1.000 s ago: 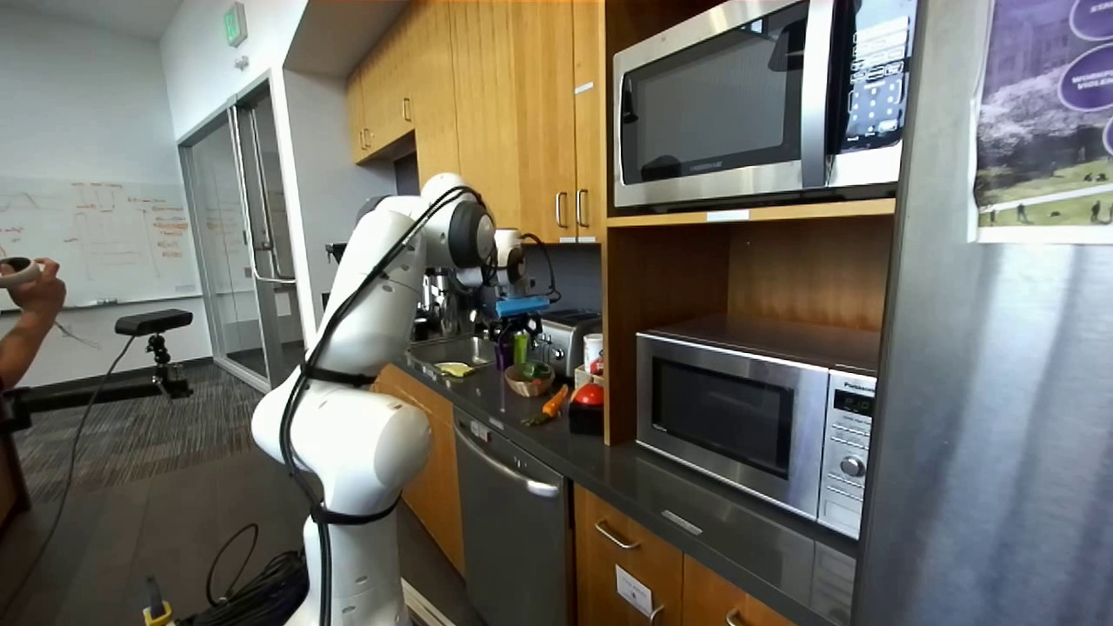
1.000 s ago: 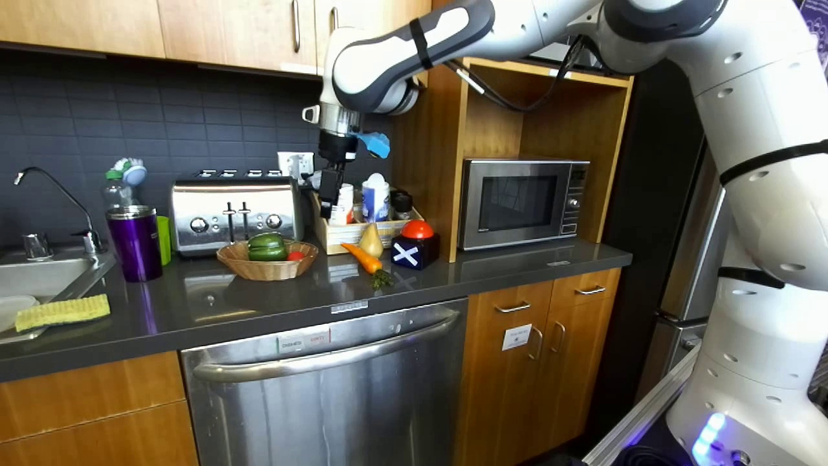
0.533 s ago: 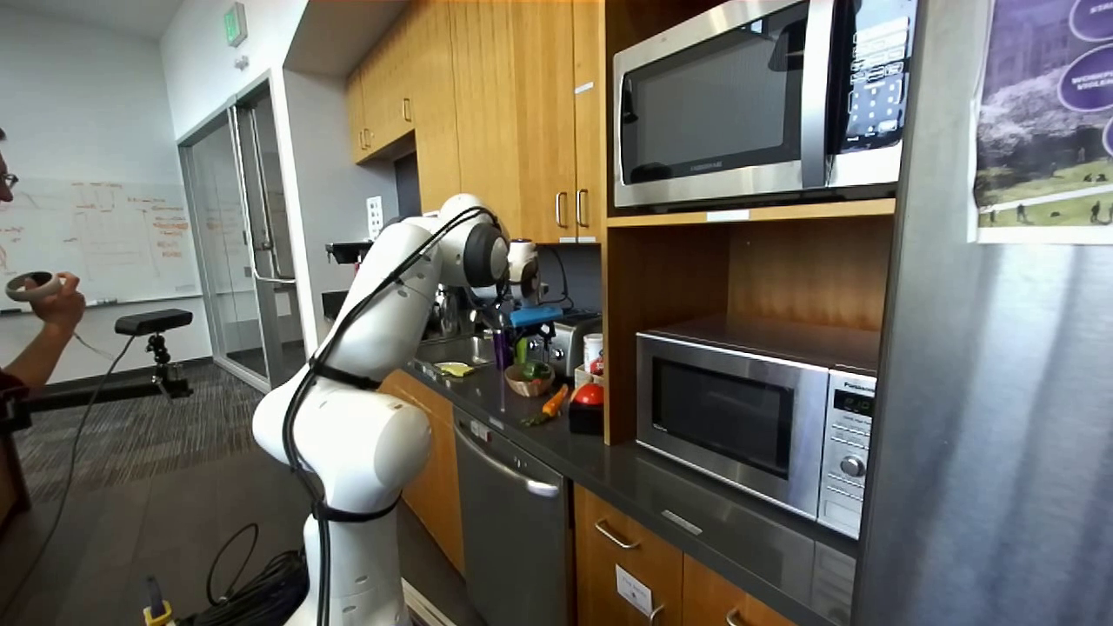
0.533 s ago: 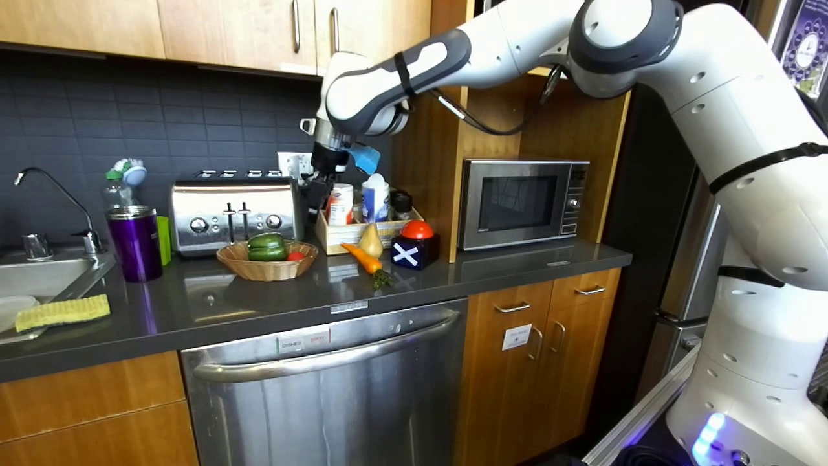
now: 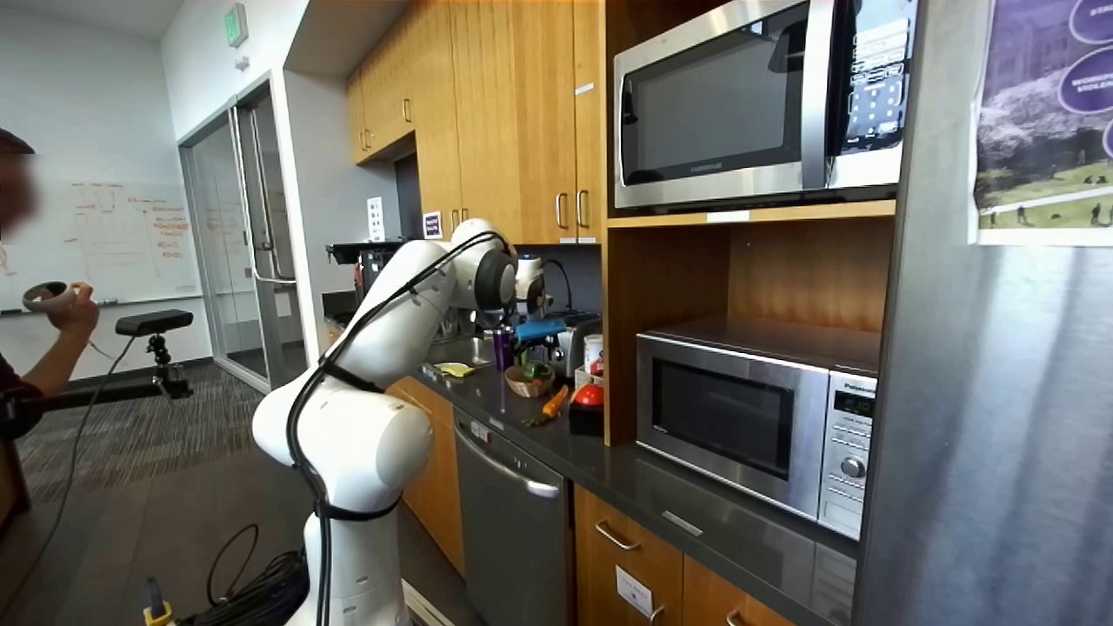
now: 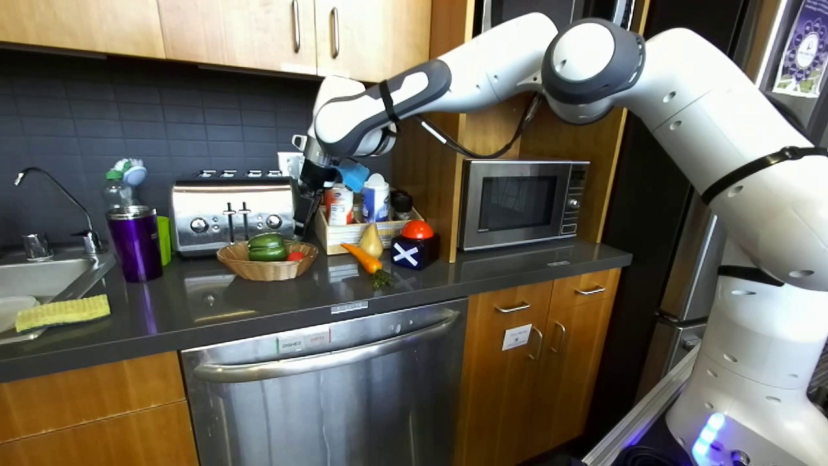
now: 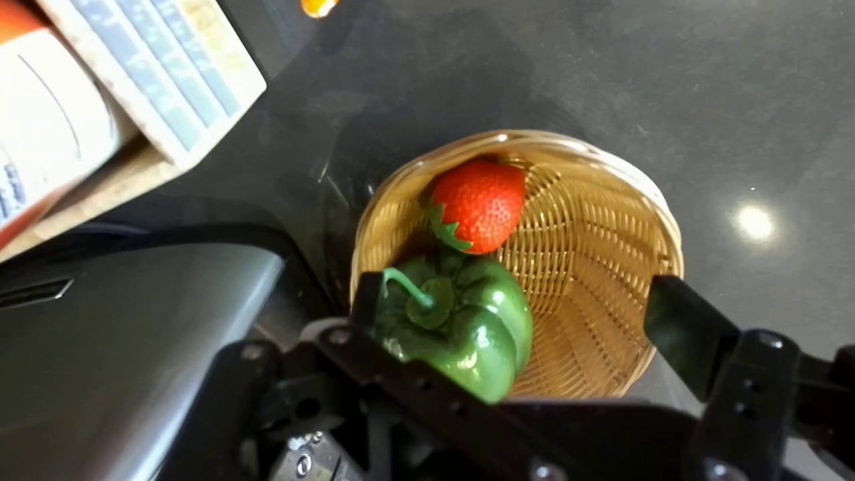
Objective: Put the red toy on the counter
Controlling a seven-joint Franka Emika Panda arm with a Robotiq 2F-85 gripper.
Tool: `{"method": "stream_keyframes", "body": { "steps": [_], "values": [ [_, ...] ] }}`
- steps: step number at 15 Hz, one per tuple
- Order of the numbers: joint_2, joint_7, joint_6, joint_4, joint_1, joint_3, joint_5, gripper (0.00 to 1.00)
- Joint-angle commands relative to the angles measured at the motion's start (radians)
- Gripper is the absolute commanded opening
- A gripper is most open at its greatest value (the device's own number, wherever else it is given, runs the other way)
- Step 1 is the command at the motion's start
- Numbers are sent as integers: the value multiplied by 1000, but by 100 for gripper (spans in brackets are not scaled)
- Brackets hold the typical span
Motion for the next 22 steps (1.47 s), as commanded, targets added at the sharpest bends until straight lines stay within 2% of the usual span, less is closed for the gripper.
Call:
{"method": "stream_keyframes", "body": {
  "steps": [1,15,22],
  "values": [
    [74,6,5,96,17,-15,-20,100],
    [232,13,-24,235,36,-27,-17,100],
    [242,22,-13,280,67,-37,-28,100]
  ]
}}
